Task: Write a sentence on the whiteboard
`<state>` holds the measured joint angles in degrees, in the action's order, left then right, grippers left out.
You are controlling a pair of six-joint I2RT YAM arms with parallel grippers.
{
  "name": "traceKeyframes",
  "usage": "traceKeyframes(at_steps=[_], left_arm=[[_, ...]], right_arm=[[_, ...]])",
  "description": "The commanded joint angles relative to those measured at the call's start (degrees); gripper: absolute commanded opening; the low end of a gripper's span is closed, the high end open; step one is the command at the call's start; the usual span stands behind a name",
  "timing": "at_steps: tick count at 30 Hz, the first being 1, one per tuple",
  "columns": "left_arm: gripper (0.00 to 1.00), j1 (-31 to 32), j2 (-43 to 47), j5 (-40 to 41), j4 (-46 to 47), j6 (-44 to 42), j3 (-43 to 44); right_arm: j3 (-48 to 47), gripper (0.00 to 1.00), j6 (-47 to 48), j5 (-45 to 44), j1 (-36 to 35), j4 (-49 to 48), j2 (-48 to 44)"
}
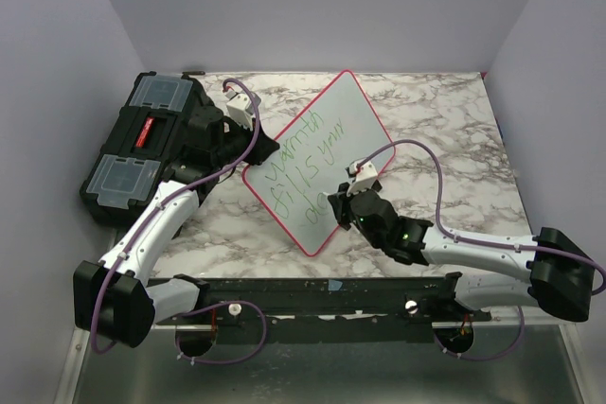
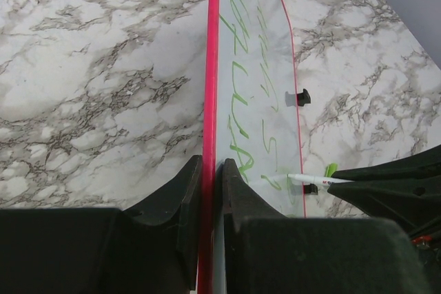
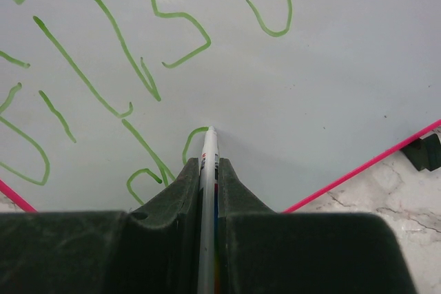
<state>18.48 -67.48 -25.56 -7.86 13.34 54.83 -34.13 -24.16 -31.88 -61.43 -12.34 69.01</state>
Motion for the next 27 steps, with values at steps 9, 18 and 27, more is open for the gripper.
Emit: traceKeyframes(at_steps=[9, 18, 27], left_arm=[[0.0, 0.24, 0.34, 0.47, 0.67, -2.69, -0.18], [0.0, 0.24, 0.6, 0.42, 0.67, -2.65, -0.25], [0.0, 0.24, 1.21, 0.57, 0.18, -2.67, -0.16]], right_arm=[[0.11, 0.01, -0.55, 0.45, -0.04, 1.05, 0.81], [2.82, 0.01, -2.81, 0.42, -0.09, 3.07, -1.18], [3.96, 0.01, -4.38, 0.46, -0.03, 4.77, -2.35]])
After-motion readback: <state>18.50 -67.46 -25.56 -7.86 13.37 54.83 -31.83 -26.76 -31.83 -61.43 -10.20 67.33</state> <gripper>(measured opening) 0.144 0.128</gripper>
